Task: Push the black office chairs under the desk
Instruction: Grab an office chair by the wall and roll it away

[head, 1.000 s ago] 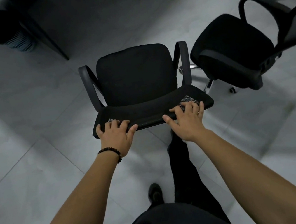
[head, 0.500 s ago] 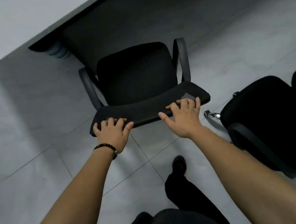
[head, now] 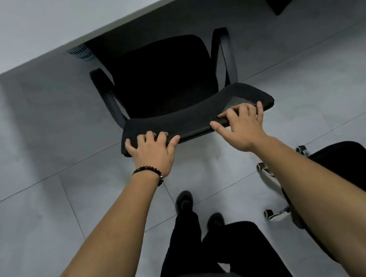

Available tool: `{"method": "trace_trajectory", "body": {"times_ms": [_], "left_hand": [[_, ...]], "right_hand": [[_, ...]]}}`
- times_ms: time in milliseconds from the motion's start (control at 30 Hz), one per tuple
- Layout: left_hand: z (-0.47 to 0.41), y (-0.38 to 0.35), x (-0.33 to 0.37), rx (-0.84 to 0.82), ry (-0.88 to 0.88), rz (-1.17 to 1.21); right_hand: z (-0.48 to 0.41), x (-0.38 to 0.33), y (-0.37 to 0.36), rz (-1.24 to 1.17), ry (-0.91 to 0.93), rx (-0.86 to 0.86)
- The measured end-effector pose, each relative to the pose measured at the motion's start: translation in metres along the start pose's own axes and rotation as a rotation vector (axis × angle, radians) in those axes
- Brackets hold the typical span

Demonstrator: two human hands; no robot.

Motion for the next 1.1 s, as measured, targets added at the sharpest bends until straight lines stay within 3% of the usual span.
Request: {"method": "trace_trajectory", "body": {"times_ms": [400,1100], "left_hand": [[-0.007,0.009,0.005,0.006,0.018,0.034],[0.001,0.003,0.026,-0.013,0.081,0.062]], "right_hand": [[-0.011,-0.002,0.018,0.006,-0.003,-0.075],[-0.010,0.017,0.020,0.003,0.065,0.007]]}}
Point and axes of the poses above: each hand's wrist, its own z-axis away from the middle knuckle, its own y-axis out of the back of the hand, x = y × z, the point moved 5 cm from there along -z, towards the middle knuckle, and after that the axes turned 5 degrees about -x, right-handed, at the moved point
